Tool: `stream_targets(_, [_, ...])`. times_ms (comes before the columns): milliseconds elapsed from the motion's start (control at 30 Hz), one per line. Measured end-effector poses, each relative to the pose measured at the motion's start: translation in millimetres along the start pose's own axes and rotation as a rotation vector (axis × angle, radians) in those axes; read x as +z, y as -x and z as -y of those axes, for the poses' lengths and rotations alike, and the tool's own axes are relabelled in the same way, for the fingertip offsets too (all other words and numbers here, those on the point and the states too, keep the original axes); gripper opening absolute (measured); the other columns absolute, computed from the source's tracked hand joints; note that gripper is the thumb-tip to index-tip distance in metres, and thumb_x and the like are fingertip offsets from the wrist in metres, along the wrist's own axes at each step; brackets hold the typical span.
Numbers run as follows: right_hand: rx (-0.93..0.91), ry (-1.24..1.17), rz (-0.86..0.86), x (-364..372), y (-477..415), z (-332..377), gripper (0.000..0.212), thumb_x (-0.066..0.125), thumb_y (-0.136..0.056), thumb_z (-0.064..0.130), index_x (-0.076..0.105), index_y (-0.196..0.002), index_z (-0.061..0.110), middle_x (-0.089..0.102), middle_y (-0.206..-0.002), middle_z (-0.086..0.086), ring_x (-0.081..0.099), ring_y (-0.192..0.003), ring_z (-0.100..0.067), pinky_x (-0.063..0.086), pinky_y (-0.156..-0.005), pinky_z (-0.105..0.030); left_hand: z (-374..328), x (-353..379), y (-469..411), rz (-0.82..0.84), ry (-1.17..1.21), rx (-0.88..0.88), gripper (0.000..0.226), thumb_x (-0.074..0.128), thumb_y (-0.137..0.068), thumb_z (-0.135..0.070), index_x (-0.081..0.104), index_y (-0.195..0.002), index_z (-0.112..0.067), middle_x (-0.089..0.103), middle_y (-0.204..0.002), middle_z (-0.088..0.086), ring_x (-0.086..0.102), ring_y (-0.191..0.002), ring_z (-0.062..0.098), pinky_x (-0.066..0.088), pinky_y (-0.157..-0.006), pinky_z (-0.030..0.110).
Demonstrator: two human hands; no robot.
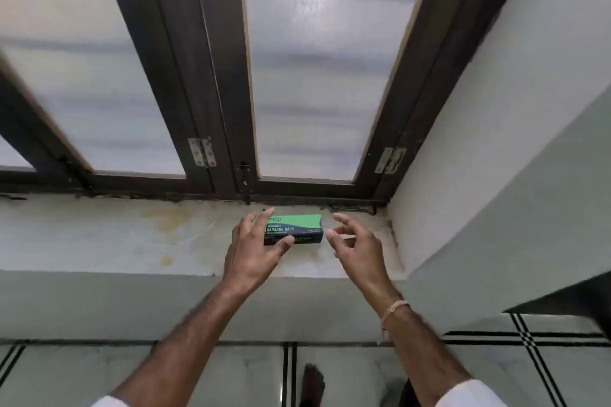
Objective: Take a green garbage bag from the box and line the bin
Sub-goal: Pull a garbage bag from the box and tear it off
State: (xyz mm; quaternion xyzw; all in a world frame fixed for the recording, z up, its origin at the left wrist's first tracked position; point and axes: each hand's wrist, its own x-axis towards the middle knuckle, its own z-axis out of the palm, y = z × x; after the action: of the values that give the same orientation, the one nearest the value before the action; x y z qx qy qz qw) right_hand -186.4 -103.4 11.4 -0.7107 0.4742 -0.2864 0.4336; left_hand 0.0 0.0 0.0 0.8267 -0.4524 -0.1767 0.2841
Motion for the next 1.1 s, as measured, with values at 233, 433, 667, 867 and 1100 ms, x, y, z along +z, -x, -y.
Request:
stream_targets(233, [0.079,0.028,0.145,35,-58,-32,0.049,0.075,-0.093,0.022,0.064,-0.14,0.016,0.073,-0.122,-0.003,0.07,-0.103,-0.012,0.058,-0.092,-0.025,10,36,-37,0.016,-0.101,-0.07,0.069,0.071,-0.088,-0.055,0.047,-0.15,-0.039,0.042,-0.154,0.008,0.048,-0.136,0.029,0.052,-0.099,0.046])
stream_targets(433, [0.091,-0.064,0.191,22,-68,-31,0.036,0.085,-0.084,0.025,0.072,-0.117,0.021,0.074,-0.1,0.011,0.07,-0.087,0.002,0.058,-0.075,-0.019,15,33,-48,-0.023,0.021,-0.063,0.061,0.082,-0.082,-0.038,0.062,-0.139,-0.032,0.053,-0.132,0.002,0.059,-0.113,0.019,0.055,-0.087,0.032])
stream_targets(667, [0.229,-0.233,0.352,10,-75,-23,0.032,0.088,-0.079,0.027,0.066,-0.094,0.01,0.069,-0.086,-0.019,0.066,-0.075,-0.017,0.062,-0.07,-0.041,22,18,-46,0.056,0.253,-0.06,0.061,0.08,-0.078,-0.042,0.066,-0.136,-0.029,0.056,-0.124,-0.003,0.06,-0.109,0.011,0.046,-0.09,0.014])
stream_targets(867, [0.342,-0.523,0.302,7,-64,-18,0.017,0.075,-0.092,0.014,0.061,-0.085,0.009,0.062,-0.085,-0.006,0.067,-0.078,-0.011,0.062,-0.071,-0.031,31,4,-47,0.06,0.427,-0.042,0.057,0.081,-0.074,-0.035,0.068,-0.129,-0.032,0.06,-0.125,0.003,0.06,-0.115,0.008,0.044,-0.086,0.0])
stream_targets(1100, [0.088,0.086,0.066,15,-50,-31,0.025,0.082,-0.084,0.019,0.074,-0.105,0.031,0.063,-0.114,0.014,0.054,-0.11,0.002,0.04,-0.094,-0.009,33,-4,-45,0.072,0.448,0.0,0.059,0.084,-0.07,-0.034,0.071,-0.128,-0.029,0.062,-0.123,0.0,0.061,-0.111,0.005,0.046,-0.083,0.002])
